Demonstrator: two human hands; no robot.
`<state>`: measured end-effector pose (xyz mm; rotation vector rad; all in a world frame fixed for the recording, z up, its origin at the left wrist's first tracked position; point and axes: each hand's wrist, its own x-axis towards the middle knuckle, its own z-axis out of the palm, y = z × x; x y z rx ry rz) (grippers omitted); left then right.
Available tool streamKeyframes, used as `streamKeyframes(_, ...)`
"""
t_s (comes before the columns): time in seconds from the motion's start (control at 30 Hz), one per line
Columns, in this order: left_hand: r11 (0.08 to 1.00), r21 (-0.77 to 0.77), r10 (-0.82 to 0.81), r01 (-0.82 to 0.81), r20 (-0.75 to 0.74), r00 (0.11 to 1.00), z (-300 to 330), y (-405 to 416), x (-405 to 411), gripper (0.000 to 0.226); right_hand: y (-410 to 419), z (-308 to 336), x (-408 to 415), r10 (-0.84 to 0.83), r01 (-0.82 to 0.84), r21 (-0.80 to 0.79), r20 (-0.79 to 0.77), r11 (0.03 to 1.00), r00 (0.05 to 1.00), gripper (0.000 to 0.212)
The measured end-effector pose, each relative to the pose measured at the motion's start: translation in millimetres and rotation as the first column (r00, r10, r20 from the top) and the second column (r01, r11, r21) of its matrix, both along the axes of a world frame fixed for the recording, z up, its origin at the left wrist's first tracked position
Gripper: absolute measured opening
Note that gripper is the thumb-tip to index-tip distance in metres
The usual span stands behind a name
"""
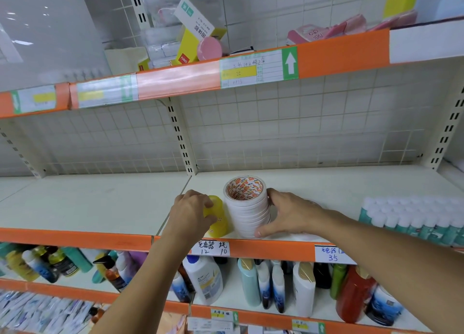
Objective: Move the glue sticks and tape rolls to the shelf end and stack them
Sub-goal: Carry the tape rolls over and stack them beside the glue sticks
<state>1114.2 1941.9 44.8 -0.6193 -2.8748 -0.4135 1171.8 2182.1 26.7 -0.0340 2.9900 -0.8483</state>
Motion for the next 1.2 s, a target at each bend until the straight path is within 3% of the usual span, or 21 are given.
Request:
streamKeyframes(0.33,1.0,0.023,-0.002,0.002,0.008,1.0,2.5,-1.3,2.6,0.04,-3.0,-2.4,-1.8,-0.033,0.033,-0.083,0.006,0.996,0.999,0.092)
streamKeyframes(0.67,0.997,0.067,-0.02,0.023,-0.048,0.999,-3.4,-1.8,5.9,0.044,-6.0,-3.8,-7.4,-0.048,0.047,-0.065,-0.028,0.997,0.998,0.078)
streamKeyframes(0.8,0.995,0.099,-0.017,0.031,-0.133,0.991,-4.6,1.1,8.8,0.052,-6.6,-4.1,-6.6,-0.043,0.041,-0.076,-0.036,0.996,0.998,0.078)
streamKeyframes(0.97,0.948,0.29,-0.03,0.134,-0.335,0.942,-13.4,12.2,29.2,0.027,-4.3,-1.1,-4.5,-0.014,0.013,-0.077,-0.015,0.997,1.0,0.083)
streamKeyframes(1.13,0.96,0.271,-0.028,0.068,-0.15,0.988,-36.8,20.8,51.4,0.015,1.4,-4.9,-5.9,0.001,0.0,-0.033,0.027,0.999,1.0,0.092)
streamKeyframes(1.2,0.976,0.215,-0.011,0.024,-0.063,0.998,-45.6,24.5,61.3,0.021,3.9,-6.8,-4.6,0.015,-0.014,-0.011,0.025,1.0,1.0,0.093)
